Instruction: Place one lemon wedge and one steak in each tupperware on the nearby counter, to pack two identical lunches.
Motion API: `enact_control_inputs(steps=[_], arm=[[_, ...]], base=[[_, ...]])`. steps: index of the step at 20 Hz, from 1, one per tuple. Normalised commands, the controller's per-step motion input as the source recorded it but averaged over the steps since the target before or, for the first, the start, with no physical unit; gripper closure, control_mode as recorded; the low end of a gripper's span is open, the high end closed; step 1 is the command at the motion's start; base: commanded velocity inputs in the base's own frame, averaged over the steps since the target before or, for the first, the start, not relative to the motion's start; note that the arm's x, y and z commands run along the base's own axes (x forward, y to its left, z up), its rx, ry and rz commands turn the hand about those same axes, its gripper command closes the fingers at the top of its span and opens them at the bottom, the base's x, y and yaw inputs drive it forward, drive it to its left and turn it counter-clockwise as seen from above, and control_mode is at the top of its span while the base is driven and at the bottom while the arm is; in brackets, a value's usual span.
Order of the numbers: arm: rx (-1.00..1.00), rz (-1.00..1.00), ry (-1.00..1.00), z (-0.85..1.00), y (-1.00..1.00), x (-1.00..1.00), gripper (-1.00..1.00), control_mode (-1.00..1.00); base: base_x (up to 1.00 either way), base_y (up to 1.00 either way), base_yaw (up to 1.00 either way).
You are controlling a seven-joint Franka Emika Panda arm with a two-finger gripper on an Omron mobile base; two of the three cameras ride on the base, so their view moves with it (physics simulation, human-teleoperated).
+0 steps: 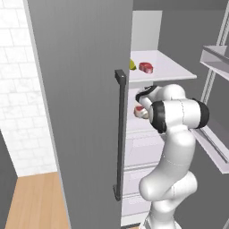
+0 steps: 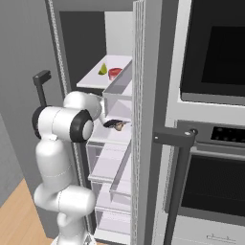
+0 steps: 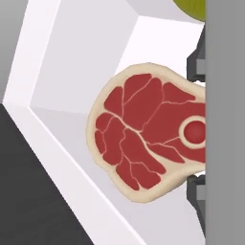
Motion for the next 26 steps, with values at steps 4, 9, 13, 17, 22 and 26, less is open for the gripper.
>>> enact_control_inputs(steps=[4, 9, 13, 17, 22, 26], arm=[[0.06, 0.00, 0.00, 0.00, 0.00, -0.48, 1.00, -1.00], [0.01, 0.00, -0.09, 0.10, 0.00, -0.95, 1.00, -1.00], [0.00, 0.00, -0.14, 0.63, 0.12, -0.80, 1.00, -1.00], [0.00, -0.03, -0.03, 0.95, 0.11, -0.74, 1.00, -1.00], [0.00, -0.04, 0.00, 1.00, 0.14, -0.81, 1.00, -1.00], [0.00, -0.07, 0.01, 1.00, 0.12, -0.78, 1.00, -1.00]], base=[[0.00, 0.00, 0.00], [0.00, 0.00, 0.00], [0.00, 0.00, 0.00], [0.00, 0.00, 0.00], [0.00, 0.00, 0.00], [0.00, 0.00, 0.00]])
